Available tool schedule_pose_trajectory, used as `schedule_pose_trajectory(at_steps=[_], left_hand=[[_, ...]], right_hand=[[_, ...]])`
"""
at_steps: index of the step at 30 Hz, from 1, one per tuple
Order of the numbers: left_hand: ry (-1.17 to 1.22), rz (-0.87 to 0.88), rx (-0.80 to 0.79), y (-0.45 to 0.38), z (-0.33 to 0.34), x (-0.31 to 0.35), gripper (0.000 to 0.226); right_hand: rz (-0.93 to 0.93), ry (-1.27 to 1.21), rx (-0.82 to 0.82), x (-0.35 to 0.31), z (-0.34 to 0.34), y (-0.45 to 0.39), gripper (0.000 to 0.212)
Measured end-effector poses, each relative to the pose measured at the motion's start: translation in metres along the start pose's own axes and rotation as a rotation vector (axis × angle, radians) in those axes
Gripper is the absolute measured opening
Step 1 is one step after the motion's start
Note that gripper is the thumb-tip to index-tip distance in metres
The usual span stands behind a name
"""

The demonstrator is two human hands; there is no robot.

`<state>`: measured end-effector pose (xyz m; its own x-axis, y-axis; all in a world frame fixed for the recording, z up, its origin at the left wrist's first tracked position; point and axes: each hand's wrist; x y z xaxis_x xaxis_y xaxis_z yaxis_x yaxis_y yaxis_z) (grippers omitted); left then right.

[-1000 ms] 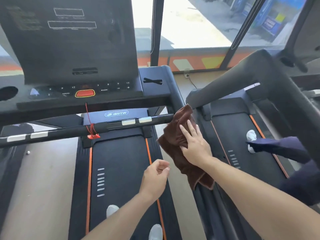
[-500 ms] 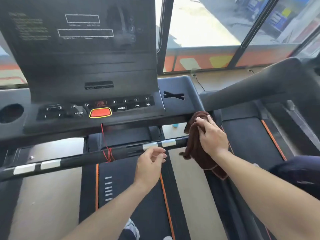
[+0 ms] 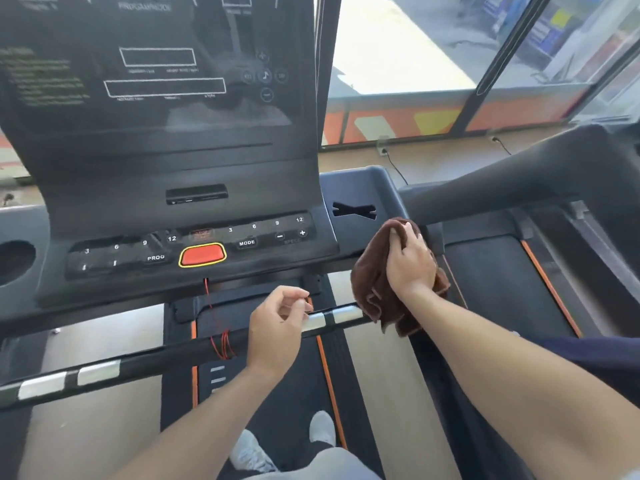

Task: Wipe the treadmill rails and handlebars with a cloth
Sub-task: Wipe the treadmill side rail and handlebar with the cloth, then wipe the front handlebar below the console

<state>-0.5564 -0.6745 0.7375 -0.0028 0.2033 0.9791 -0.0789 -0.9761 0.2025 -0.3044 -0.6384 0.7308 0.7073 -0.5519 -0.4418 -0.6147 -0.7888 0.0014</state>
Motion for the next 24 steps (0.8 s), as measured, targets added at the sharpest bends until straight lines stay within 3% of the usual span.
schedule_pose_trajectory(at_steps=[5,10,14,17,19,21,24], left_hand=[[-0.049,-0.006,0.085,0.0,-0.001,0.002,0.027],[-0.085,0.01,0.175,0.007,0.004,0.002,0.025],[-0.085,-0.005,0.181,0.01,0.012,0.002,0.019],[-0.072,0.018,0.206,0.004,0.023,0.005,0.015],[-0.08,0.028,0.196,-0.002,0.03,0.008,0.014],[-0.083,0.041,0.186,-0.005,0.038,0.011,0.012],[-0.057,0.035,0.176,0.0,0.046,0.01,0.012]], right_hand=[[-0.346,-0.094,-0.293,-0.052,0.023,-0.002,0.045],[-0.556,-0.084,-0.246,-0.06,0.038,-0.006,0.055],[-0.746,0.016,-0.335,-0.04,0.042,-0.016,0.095],[-0.932,0.262,-0.342,-0.015,0.033,-0.032,0.12],[-0.871,0.311,-0.368,-0.008,0.023,-0.037,0.127],[-0.748,0.292,-0.416,-0.007,0.014,-0.038,0.113],[-0.599,0.139,-0.383,-0.008,0.001,-0.032,0.069]])
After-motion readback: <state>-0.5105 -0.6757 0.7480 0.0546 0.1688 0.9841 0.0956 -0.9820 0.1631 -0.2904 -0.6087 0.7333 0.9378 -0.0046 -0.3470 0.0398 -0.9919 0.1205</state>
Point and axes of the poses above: each hand's wrist, its own y-axis away from the middle knuckle, its own z-axis out of the palm, x = y × z, and after that the axes turned 14 degrees about y, right-handed
